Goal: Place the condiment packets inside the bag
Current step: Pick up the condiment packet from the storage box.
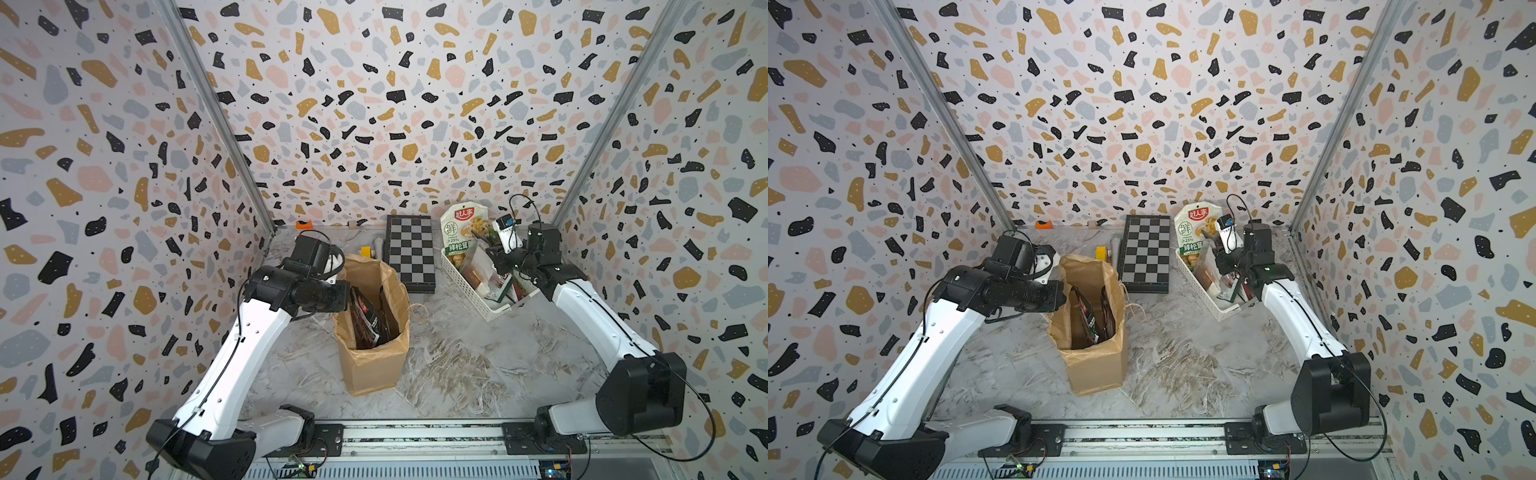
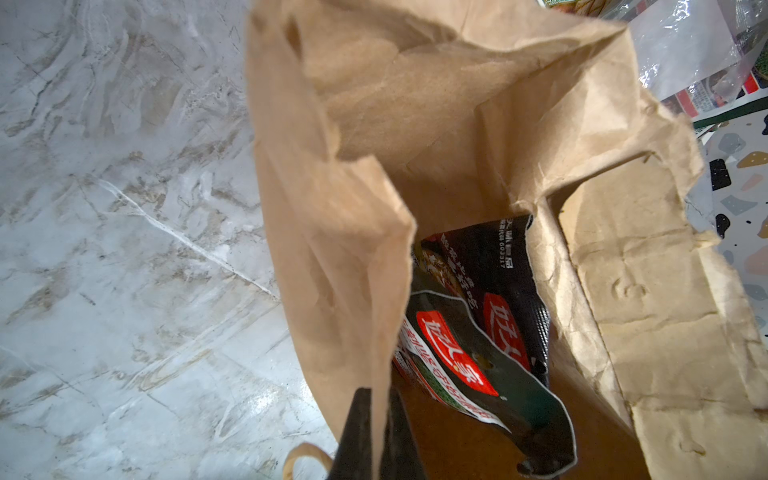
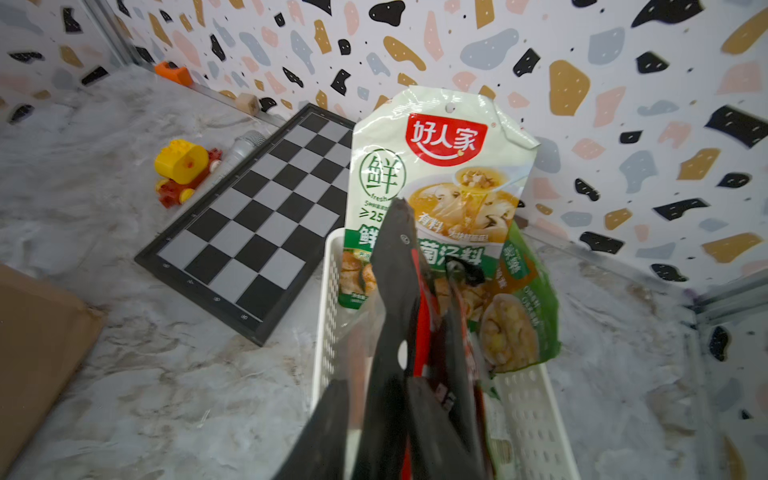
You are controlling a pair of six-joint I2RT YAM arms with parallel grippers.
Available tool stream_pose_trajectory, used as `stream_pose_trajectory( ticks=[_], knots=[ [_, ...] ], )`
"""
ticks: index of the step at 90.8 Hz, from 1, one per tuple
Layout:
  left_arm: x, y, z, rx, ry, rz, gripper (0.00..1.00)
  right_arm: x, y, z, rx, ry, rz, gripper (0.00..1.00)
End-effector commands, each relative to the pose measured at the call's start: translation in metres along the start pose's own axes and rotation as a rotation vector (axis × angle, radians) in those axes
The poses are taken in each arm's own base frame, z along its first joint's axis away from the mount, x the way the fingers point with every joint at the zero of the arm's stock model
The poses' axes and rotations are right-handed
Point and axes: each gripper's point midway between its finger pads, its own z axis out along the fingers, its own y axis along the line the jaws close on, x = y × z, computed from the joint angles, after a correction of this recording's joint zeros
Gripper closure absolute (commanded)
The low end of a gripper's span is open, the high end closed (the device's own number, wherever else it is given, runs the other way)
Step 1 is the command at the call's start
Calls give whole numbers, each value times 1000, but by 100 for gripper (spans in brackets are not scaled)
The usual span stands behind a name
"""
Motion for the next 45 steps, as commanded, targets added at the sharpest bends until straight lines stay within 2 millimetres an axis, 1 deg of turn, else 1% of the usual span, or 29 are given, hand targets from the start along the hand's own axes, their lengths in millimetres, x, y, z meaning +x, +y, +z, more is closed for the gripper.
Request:
stream_pose_trajectory(
  ticks=[1,9,16,22,31,38,45],
  knots=[
    [0,-4,1,16,1,16,100,-21,-15,-15,81,7,7,100],
    [1,-4,0,18,1,17,100,-31,-18,-25,107,-5,5,100],
    [0,-4,-1,18,-4,17,100,-44,-17,-44,120,-44,4,100],
    [0,-4,-2,18,-6,17,100,-58,-13,-61,107,-86,6,100],
    [1,-4,-2,20,-7,17,100,-80,0,-91,58,-139,42,100],
    [1,-5,-1,22,-5,16,100,-97,17,-116,-25,-180,99,100],
    [1,-5,-3,23,-8,17,100,-122,35,-144,-124,-245,171,100]
  ],
)
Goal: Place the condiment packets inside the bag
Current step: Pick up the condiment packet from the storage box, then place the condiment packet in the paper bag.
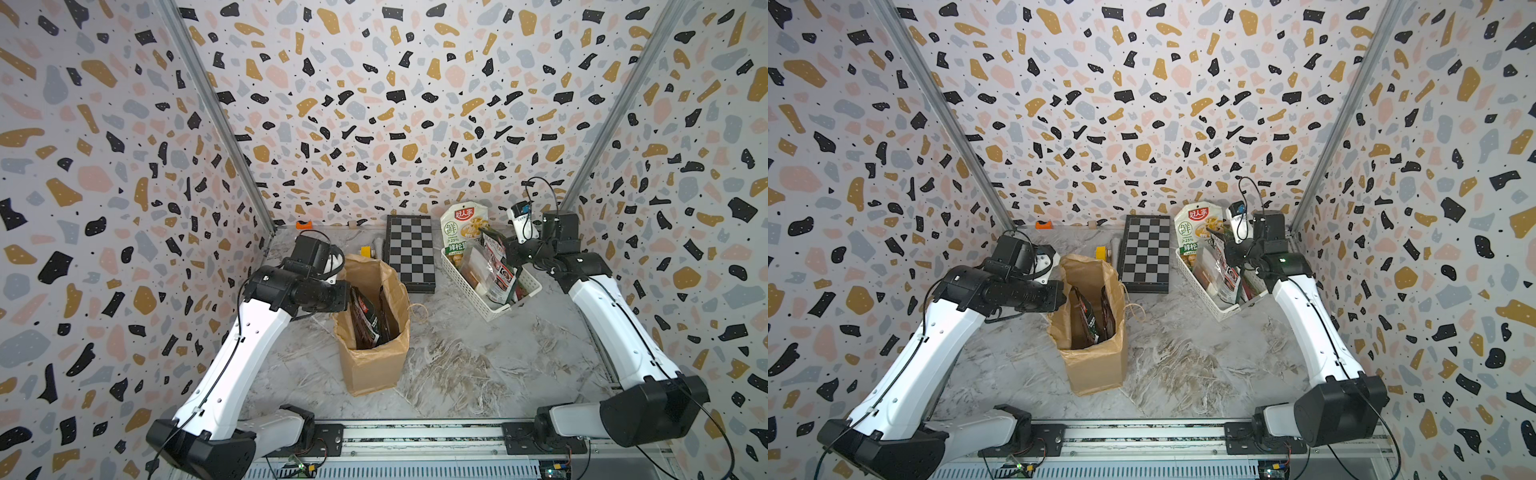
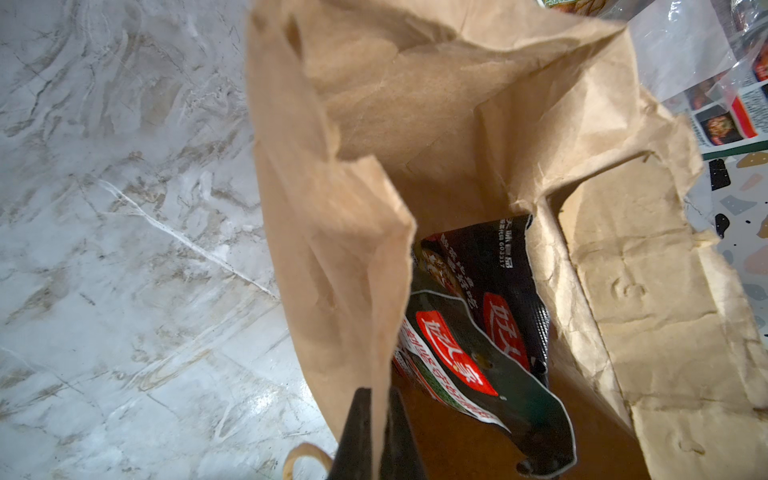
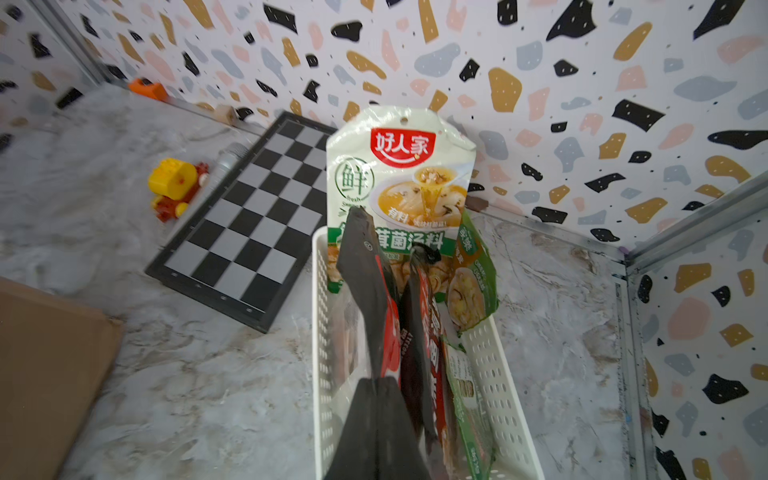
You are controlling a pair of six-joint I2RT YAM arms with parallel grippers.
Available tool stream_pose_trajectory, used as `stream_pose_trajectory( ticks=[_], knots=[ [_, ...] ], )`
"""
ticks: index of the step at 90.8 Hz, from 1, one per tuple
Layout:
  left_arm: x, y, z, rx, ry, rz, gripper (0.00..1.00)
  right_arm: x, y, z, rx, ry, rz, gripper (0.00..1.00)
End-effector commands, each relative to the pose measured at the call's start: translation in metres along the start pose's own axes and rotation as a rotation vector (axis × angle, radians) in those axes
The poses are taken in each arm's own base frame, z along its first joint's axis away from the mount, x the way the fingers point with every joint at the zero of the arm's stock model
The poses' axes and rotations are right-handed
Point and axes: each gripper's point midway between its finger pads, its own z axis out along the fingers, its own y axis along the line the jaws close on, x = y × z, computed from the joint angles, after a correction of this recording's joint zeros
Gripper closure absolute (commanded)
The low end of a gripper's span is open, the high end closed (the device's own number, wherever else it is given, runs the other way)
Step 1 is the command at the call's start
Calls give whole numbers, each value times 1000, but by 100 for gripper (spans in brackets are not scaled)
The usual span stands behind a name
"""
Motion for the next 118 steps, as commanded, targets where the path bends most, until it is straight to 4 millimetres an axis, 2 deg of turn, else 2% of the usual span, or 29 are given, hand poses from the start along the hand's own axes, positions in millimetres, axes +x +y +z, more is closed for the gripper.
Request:
stream_pose_trajectory(
  ticks=[1,20,33,42,54,68,76,93,106,118],
  knots=[
    [1,-5,-3,22,-8,15,100,-75,40,-76,-168,-235,86,100],
    [0,-5,-4,26,-14,15,100,-141,95,-161,-469,-468,208,100],
    [0,-7,-3,33,-11,12,100,-185,137,-215,-753,-635,271,100],
    [-1,-9,-4,42,-16,8,100,-204,172,-245,-946,-698,256,100],
    [-2,-12,-7,61,-24,-2,100,-218,214,-266,-1157,-704,220,100],
    [-2,-13,-9,69,-27,-3,100,-228,258,-275,-1324,-672,180,100],
    [-1,-14,-10,72,-29,-3,100,-227,284,-272,-1415,-626,164,100],
    [-1,-19,-15,105,-57,-11,100,-215,318,-231,-1501,-483,217,100],
    [-4,-25,-18,148,-94,-35,100,-198,336,-205,-1552,-378,256,100],
    [-6,-34,-19,202,-104,-59,100,-179,344,-187,-1569,-292,281,100]
  ],
)
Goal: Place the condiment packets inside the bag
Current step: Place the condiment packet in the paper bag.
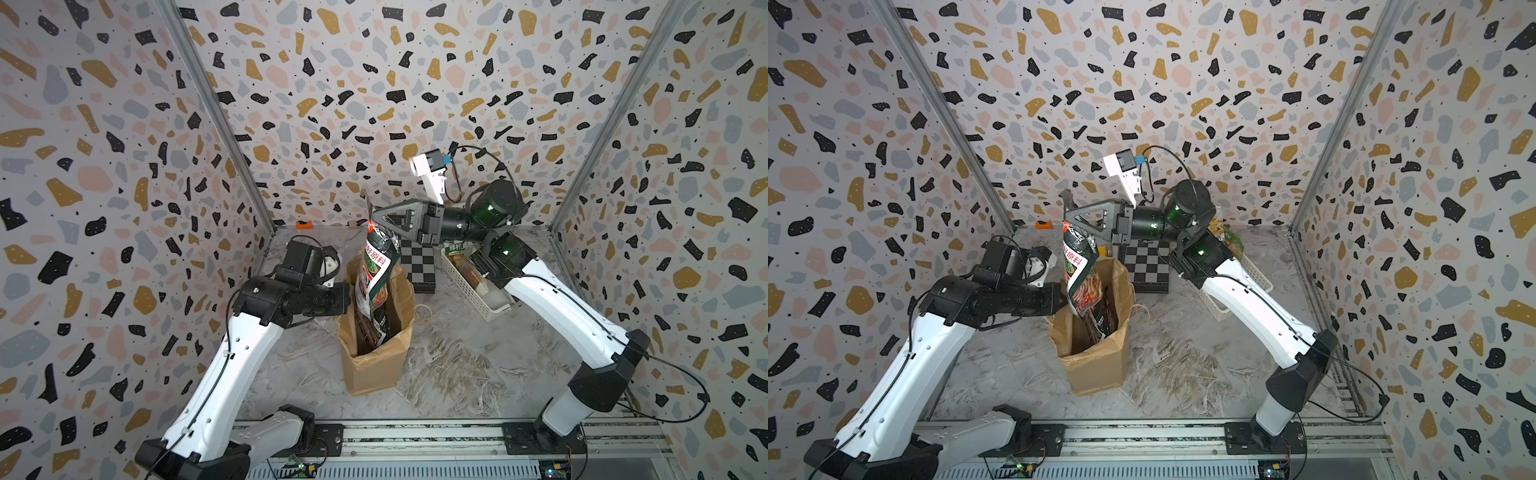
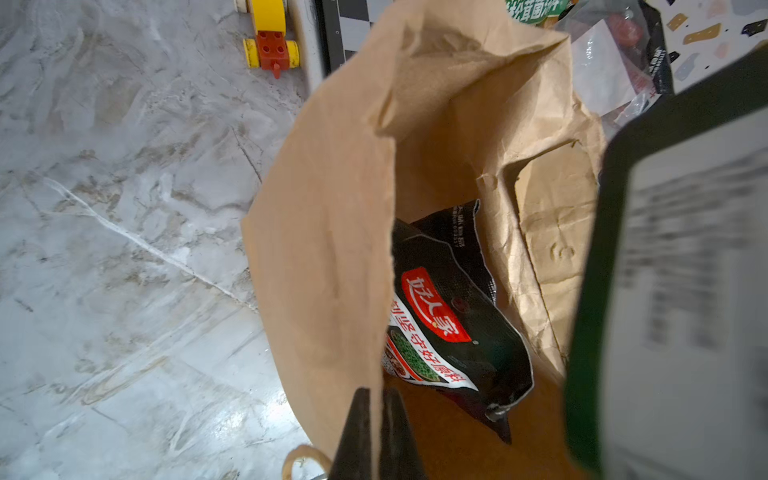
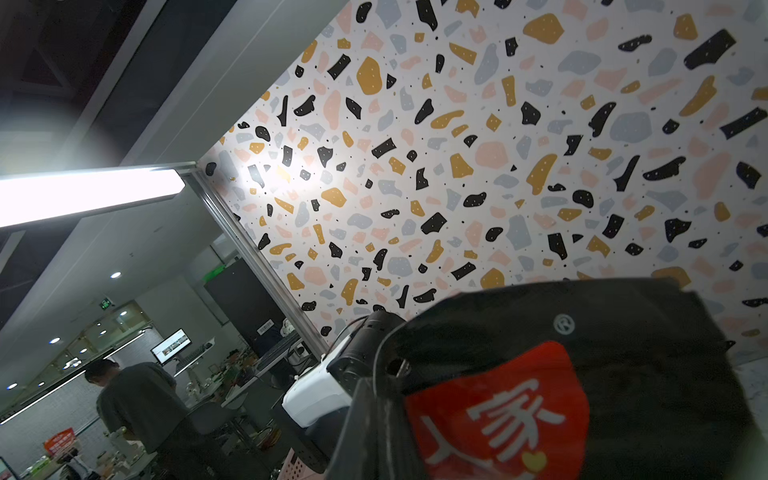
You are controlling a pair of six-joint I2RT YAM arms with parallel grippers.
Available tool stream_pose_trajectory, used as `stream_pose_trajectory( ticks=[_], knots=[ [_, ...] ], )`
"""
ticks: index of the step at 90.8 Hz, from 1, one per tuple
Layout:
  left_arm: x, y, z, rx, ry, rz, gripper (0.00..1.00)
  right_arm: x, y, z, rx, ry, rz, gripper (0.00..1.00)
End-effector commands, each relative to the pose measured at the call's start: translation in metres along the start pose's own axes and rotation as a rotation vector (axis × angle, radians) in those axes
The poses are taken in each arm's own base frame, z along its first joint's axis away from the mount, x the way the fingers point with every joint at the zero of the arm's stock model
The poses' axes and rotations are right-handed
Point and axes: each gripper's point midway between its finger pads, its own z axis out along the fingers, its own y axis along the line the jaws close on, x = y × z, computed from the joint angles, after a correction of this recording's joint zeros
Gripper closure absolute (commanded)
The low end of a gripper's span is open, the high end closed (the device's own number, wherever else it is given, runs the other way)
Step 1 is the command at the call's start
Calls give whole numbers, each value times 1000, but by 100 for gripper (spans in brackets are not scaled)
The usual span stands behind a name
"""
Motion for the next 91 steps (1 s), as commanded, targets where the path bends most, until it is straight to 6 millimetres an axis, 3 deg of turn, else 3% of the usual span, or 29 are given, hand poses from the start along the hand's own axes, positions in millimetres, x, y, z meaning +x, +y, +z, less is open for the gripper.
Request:
stream_pose_trajectory(
  ticks=[1,11,20,54,70,81,91],
  knots=[
    [-10,-16,-1,89,-49,-15,100,-1,36,-5,-98,-8,-45,100],
    [-11,-19,1,111,-56,-27,100,19,12,-6,-49,28,1,100],
    [-11,-19,4,116,-55,-35,100,29,5,-6,-48,62,22,100],
    [-7,-28,9,234,-71,-76,100,17,37,-5,-123,99,-52,100],
    [-6,-5,8,153,-98,-118,100,4,53,-3,-151,89,-95,100],
    [-8,14,-3,40,-154,-117,100,-2,57,-1,-160,85,-106,100],
    [-9,27,-18,-56,-194,-95,74,-3,52,2,-158,80,-96,100]
  ],
)
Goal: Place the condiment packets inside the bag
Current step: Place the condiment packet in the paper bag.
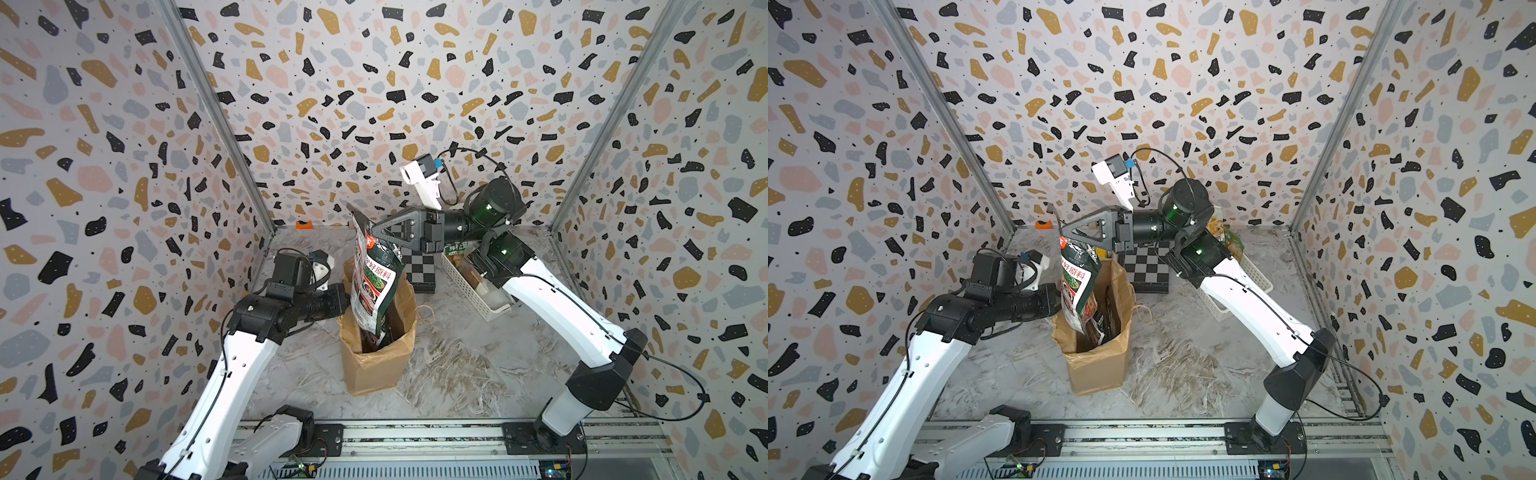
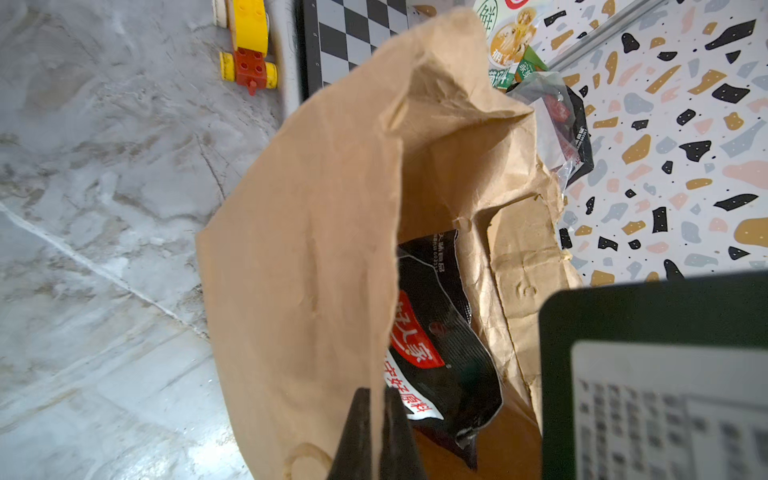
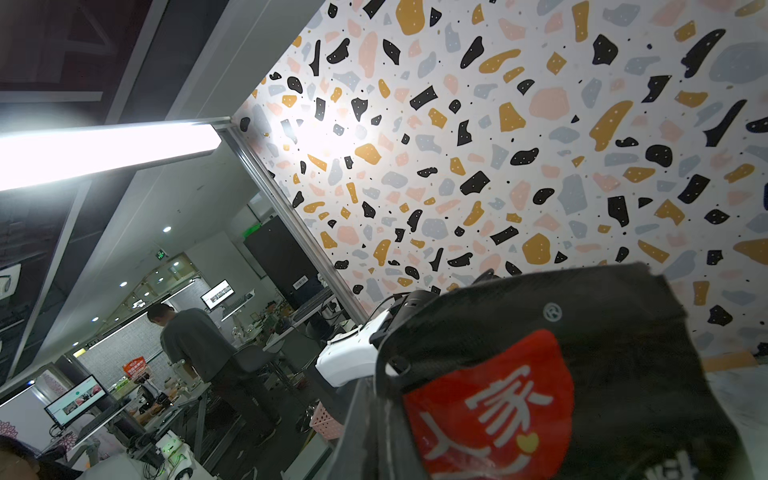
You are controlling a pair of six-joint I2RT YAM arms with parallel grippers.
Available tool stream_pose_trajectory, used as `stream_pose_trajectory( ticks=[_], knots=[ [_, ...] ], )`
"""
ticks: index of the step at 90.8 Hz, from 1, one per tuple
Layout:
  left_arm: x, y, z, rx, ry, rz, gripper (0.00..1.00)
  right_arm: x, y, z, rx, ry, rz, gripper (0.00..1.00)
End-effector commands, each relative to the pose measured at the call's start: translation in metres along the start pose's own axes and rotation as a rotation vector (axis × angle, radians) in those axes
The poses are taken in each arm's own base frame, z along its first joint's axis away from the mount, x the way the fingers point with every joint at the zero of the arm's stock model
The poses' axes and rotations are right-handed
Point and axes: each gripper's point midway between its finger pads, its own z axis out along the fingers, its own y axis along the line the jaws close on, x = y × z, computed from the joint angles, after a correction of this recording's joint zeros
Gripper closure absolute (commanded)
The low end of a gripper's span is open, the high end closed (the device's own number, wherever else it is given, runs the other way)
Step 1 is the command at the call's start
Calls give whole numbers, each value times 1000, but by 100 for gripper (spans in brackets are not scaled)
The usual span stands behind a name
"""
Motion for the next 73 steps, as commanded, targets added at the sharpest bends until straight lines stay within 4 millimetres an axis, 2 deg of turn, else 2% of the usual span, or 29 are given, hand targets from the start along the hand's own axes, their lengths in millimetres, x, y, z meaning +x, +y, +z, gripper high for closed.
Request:
stream_pose_trajectory(
  ticks=[1,6,11,32,52,61,73],
  knots=[
    [-11,18,-22,-137,-89,37,72,-13,20,3,-47,-25,-79,100],
    [-12,22,-29,-170,-103,47,64,-12,18,5,-54,-25,-71,100],
    [-13,26,-34,-198,-114,56,60,-11,17,8,-65,-23,-68,100],
    [-9,44,-56,-317,-151,87,56,-1,5,20,-82,-8,-38,100],
    [-5,58,-76,-410,-192,110,51,-1,-1,26,-97,-12,-19,100],
    [-2,63,-78,-427,-201,117,51,0,-5,29,-98,-11,-16,100],
    [6,62,-70,-395,-175,117,52,-2,-11,32,-98,-8,-11,100]
  ],
)
